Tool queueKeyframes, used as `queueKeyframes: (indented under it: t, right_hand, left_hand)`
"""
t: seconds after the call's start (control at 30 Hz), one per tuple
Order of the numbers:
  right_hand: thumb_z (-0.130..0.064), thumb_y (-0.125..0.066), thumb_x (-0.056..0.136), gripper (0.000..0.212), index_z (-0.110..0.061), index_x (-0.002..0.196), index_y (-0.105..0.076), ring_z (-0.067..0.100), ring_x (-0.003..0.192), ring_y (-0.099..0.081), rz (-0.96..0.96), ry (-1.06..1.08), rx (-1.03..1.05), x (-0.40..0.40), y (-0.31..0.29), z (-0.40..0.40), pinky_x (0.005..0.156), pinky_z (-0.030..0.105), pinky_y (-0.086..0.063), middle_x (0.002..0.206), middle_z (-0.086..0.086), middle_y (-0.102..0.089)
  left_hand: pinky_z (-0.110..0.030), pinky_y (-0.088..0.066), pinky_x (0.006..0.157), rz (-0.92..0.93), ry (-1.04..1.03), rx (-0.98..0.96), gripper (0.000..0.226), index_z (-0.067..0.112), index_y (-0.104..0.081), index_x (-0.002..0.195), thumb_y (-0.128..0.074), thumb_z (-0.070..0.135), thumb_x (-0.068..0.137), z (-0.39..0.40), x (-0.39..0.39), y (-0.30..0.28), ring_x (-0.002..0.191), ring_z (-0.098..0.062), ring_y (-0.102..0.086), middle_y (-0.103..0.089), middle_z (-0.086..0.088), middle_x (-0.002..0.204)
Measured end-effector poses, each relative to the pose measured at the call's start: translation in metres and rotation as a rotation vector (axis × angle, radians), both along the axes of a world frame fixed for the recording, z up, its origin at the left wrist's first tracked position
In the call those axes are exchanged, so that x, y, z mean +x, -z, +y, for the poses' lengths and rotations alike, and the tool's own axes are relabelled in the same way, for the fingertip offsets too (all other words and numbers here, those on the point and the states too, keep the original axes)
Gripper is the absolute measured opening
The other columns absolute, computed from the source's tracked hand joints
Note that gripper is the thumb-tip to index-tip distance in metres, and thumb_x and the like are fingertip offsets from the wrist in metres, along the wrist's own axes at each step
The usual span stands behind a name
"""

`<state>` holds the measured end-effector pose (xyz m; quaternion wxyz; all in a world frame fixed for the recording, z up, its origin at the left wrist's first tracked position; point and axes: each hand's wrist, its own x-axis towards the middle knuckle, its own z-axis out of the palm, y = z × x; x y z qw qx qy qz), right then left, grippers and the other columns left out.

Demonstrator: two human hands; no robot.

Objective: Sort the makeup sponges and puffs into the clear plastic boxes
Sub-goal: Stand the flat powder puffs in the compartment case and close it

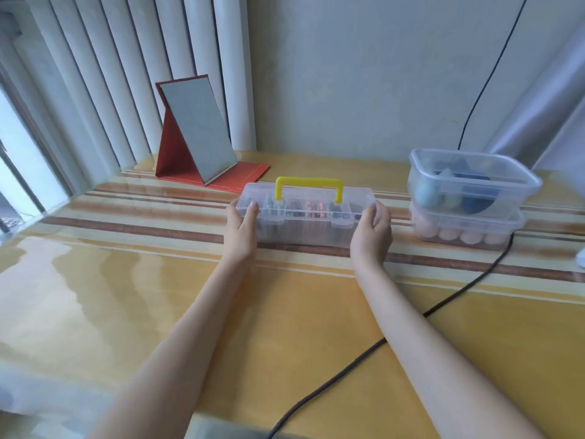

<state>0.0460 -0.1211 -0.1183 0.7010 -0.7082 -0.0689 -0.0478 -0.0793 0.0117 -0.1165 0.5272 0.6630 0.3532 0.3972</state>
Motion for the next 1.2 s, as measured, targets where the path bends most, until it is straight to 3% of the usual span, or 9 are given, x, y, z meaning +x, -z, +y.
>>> queueKeyframes:
  t: [0.13,0.3,0.47,0.63,0.83,0.97,1.1,1.2]
  right_hand:
    - [-0.016,-0.038,0.100,0.039,-0.008,0.137,-0.048,0.024,0.122,-0.050,-0.019,0.062,0.014,0.024,-0.002,0.019,0.076,0.010,-0.029,0.136,0.009,-0.055]
    - [-0.013,-0.037,0.100,0.039,-0.005,0.136,-0.048,0.024,0.120,-0.051,-0.049,0.070,0.000,0.069,-0.001,0.050,0.082,0.015,-0.033,0.133,0.010,-0.056]
    - [-0.013,-0.037,0.100,0.036,-0.006,0.132,-0.051,0.018,0.089,-0.050,-0.079,0.147,-0.034,0.114,0.000,0.075,0.067,0.018,-0.029,0.112,0.009,-0.062]
    - [-0.012,-0.037,0.100,0.036,-0.003,0.132,-0.050,0.024,0.112,-0.054,-0.084,0.130,-0.026,0.154,0.000,0.095,0.075,0.013,-0.030,0.127,0.012,-0.059]
    - [-0.011,-0.037,0.100,0.033,-0.004,0.129,-0.052,0.016,0.093,-0.048,-0.085,0.103,-0.018,0.182,-0.002,0.106,0.069,0.016,-0.030,0.119,0.012,-0.061]
    - [-0.020,-0.035,0.103,0.035,-0.006,0.132,-0.049,0.019,0.108,-0.053,-0.079,0.083,-0.005,0.179,0.002,0.106,0.074,0.015,-0.031,0.128,0.011,-0.058]
    - [-0.039,-0.028,0.104,0.048,-0.011,0.141,-0.039,0.024,0.129,-0.045,-0.005,-0.067,-0.062,0.170,-0.001,0.093,0.087,0.020,-0.033,0.142,0.007,-0.048]
    - [-0.044,-0.026,0.103,0.053,-0.013,0.146,-0.034,0.025,0.136,-0.038,0.098,-0.165,-0.135,0.158,-0.004,0.078,0.105,0.032,-0.031,0.150,0.006,-0.039]
  left_hand:
    - [-0.032,-0.034,0.094,-0.026,0.011,-0.053,0.042,0.010,-0.038,0.135,-0.040,0.032,0.099,0.024,0.036,0.001,0.118,-0.022,-0.045,-0.050,-0.006,0.129]
    - [-0.028,-0.033,0.087,-0.084,0.021,-0.082,0.035,0.013,-0.041,0.131,-0.040,0.026,0.099,0.050,0.082,-0.001,0.107,-0.019,-0.045,-0.050,-0.001,0.118]
    - [-0.035,-0.036,0.098,-0.078,0.058,-0.103,0.039,0.013,-0.039,0.134,-0.040,0.028,0.098,0.079,0.129,-0.001,0.116,-0.023,-0.047,-0.051,-0.004,0.122]
    - [-0.032,-0.038,0.092,-0.084,0.094,-0.112,0.038,0.014,-0.039,0.134,-0.040,0.025,0.097,0.104,0.169,-0.004,0.111,-0.020,-0.047,-0.051,-0.002,0.120]
    - [-0.031,-0.034,0.091,-0.104,0.109,-0.104,0.041,0.015,-0.035,0.136,-0.039,0.027,0.097,0.116,0.192,-0.001,0.111,-0.018,-0.044,-0.047,-0.001,0.121]
    - [-0.030,-0.033,0.097,-0.095,0.137,-0.090,0.046,0.013,-0.030,0.141,-0.038,0.029,0.099,0.116,0.189,0.000,0.119,-0.019,-0.042,-0.045,-0.004,0.134]
    - [-0.034,-0.022,0.114,-0.031,0.155,-0.097,0.062,0.013,-0.016,0.151,-0.036,0.042,0.100,0.109,0.183,0.001,0.142,-0.021,-0.025,-0.026,-0.005,0.155]
    - [-0.034,-0.009,0.119,0.029,0.142,-0.138,0.067,0.013,0.000,0.152,-0.030,0.043,0.101,0.093,0.172,0.000,0.147,-0.020,-0.006,-0.004,-0.003,0.160]
